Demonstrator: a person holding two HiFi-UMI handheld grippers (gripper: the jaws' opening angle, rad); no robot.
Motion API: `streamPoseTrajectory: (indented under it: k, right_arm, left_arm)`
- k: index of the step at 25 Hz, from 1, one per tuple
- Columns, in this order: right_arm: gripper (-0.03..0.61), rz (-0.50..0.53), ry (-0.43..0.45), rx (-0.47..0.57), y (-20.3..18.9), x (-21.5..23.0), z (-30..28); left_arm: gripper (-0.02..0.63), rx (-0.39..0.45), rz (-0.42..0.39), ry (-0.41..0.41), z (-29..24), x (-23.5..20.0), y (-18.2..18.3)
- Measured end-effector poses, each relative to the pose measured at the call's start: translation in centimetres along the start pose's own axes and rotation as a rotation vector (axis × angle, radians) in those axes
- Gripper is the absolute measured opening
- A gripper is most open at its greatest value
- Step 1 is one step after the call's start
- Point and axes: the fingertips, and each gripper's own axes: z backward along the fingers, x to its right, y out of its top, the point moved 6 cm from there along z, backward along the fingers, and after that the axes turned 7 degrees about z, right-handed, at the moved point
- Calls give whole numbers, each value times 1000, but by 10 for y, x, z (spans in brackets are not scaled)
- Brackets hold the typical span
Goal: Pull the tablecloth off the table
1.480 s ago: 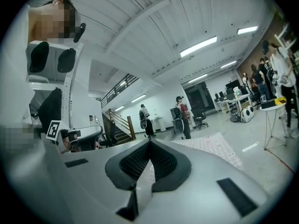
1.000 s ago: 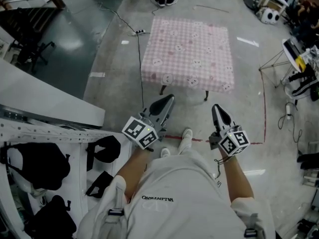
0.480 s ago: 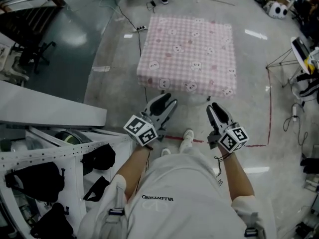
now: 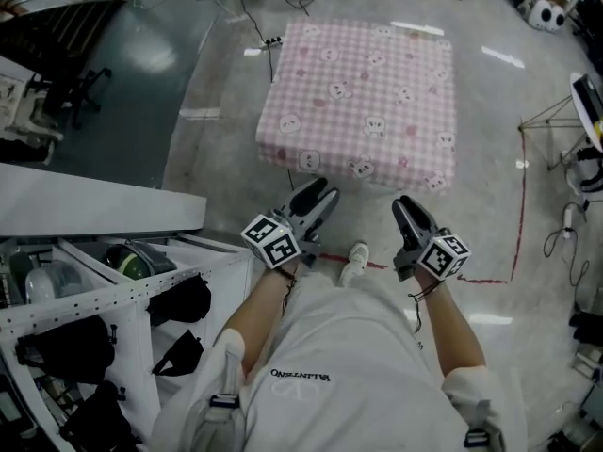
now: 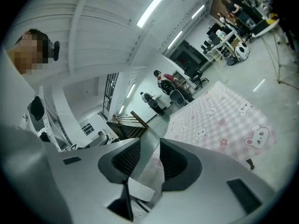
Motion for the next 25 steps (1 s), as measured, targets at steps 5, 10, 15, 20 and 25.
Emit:
streamPoseTrajectory:
  k: [5, 10, 15, 20, 25]
  right_arm:
    - [140, -61, -6, -43, -13, 24, -17]
    - [140, -106, -8, -73, -29, 32, -36]
    - [141, -168, -46, -63, -48, 42, -52]
    - [147, -238, -73, -43, -65, 59, -62]
    - [144, -304, -113, -9, -88, 82, -67]
  left_arm:
    - [169, -16, 29, 12, -12, -18, -15]
    - [169, 11, 144, 11, -16, -46, -29]
    - [170, 14, 257, 25, -16, -82, -43]
    - [170, -1, 331, 24, -17, -123, -66]
    - [170, -38, 399, 30, -20, -154, -93]
